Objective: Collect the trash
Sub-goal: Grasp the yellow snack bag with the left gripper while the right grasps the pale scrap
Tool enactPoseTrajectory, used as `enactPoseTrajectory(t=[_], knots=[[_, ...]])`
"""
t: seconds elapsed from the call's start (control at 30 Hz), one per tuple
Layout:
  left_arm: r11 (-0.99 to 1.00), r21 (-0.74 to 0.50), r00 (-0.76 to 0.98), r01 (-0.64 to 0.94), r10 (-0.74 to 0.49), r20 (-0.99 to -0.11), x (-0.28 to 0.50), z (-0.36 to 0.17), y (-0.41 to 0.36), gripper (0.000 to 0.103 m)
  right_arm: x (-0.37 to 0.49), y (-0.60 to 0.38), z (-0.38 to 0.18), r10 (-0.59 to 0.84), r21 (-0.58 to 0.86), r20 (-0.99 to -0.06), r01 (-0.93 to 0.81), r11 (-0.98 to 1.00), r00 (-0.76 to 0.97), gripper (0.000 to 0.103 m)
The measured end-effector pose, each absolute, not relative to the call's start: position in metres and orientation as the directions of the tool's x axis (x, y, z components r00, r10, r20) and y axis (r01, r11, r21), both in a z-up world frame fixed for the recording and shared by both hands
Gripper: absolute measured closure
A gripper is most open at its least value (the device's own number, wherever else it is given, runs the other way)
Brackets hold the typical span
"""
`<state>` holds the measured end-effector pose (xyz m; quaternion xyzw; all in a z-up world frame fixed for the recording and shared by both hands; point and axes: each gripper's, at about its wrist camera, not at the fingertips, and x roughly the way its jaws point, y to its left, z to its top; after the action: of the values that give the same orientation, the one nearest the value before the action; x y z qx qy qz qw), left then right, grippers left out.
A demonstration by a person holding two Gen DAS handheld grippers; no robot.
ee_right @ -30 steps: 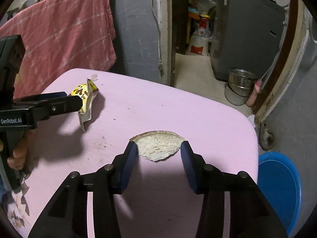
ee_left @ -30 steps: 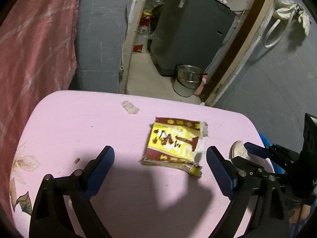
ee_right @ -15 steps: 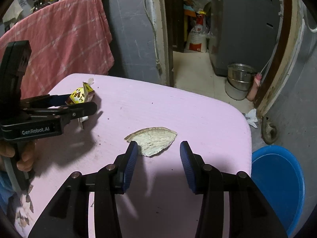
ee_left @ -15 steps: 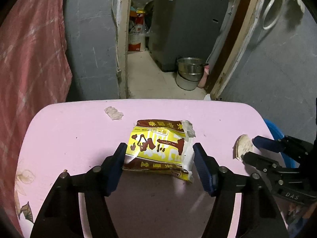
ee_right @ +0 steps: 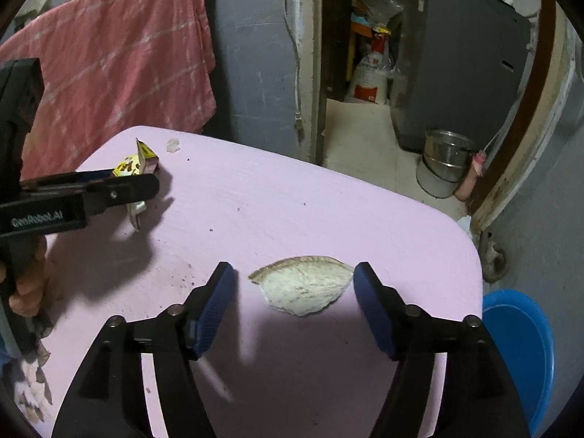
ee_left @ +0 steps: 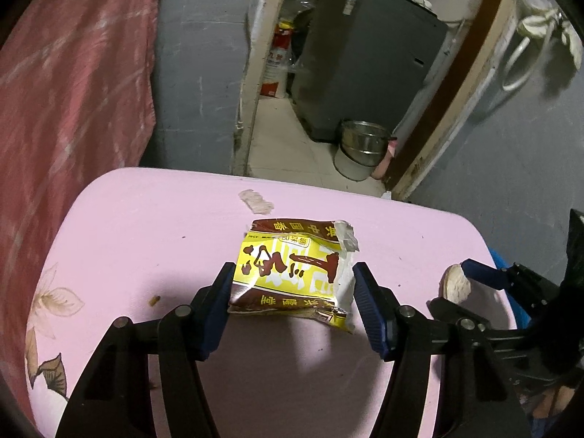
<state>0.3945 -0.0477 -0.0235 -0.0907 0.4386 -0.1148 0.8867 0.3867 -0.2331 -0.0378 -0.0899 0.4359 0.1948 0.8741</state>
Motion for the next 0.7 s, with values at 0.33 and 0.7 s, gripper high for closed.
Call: enactPoseTrajectory(t=[0.33,0.7], knots=[[0.952,-0.280,0.590,0.127,-0.299,-0.750,0.390,-0.021,-0.049,0.046,0.381,-0.239,-0.038,0.267,0.017,-0.786,-0.413,0.911,0.557,0.048],[0.937,-0.307,0.648,0.168,-0.340,-0.681,0.362,-0.011,-0.060,0.046,0.352,-0.243,-0.015,0.281,-0.030,-0.686,-0.412,0.911,0.671,0.049]])
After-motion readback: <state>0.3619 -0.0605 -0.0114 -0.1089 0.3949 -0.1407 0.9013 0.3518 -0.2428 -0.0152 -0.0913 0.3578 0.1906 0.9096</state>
